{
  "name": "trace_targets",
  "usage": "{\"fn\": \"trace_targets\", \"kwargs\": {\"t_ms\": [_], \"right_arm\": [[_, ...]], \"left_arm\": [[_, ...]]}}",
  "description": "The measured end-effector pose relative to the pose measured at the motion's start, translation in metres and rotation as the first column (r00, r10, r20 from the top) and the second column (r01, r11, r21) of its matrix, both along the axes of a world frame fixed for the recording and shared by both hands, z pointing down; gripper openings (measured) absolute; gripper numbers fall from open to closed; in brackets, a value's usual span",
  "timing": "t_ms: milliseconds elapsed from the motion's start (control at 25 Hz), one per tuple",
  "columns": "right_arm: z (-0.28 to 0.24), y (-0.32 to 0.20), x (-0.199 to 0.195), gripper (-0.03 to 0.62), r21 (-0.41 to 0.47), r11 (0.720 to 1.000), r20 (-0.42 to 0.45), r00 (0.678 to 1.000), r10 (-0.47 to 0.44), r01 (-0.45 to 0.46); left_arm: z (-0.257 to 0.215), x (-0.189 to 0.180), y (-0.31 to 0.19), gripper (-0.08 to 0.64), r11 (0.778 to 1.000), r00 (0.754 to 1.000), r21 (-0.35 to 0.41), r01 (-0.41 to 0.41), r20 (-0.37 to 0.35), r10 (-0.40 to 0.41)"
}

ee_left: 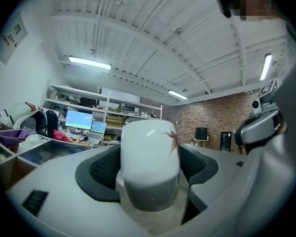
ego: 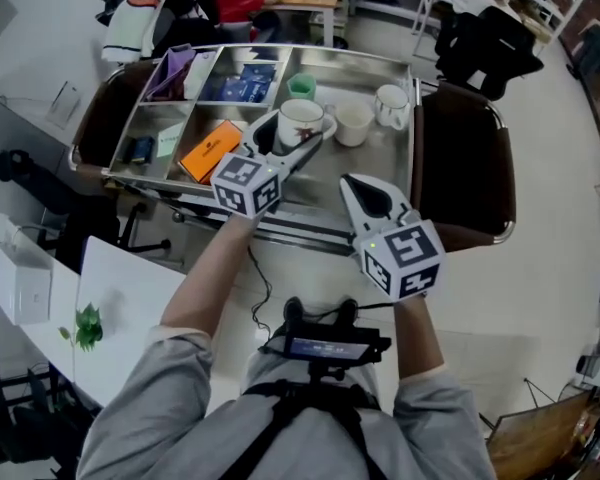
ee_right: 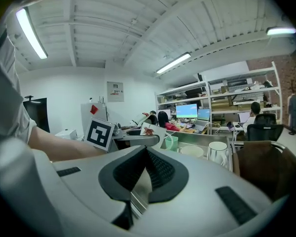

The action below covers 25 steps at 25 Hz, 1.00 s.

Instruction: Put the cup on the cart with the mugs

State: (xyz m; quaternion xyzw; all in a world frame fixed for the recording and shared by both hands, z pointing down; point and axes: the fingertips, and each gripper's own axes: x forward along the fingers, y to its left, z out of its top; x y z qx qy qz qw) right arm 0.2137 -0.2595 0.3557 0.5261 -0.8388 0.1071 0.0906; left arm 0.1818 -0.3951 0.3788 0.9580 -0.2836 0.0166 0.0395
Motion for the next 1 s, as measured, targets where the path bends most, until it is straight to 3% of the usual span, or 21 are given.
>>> {"fn": "trace_targets", "kwargs": {"t_ms": [600, 1000], "right_arm": [[0.008, -0.005, 0.008, -0.003, -0.022, 1.000, 0.006, 1.000, -0.021, 0.021], [0.011, -0.007, 0.009, -0.003, -0.024, 0.999, 0.011, 1.000, -0.024, 0.024]], "left_arm": [[0.025, 0.008, -0.040, 0.377, 0.996, 0.998, -0.080, 0.047, 0.040, -0.044], [0.031, 0.018, -0.040, 0.377, 0.993, 0.996, -0.113, 0.034, 0.084, -0.025]]}}
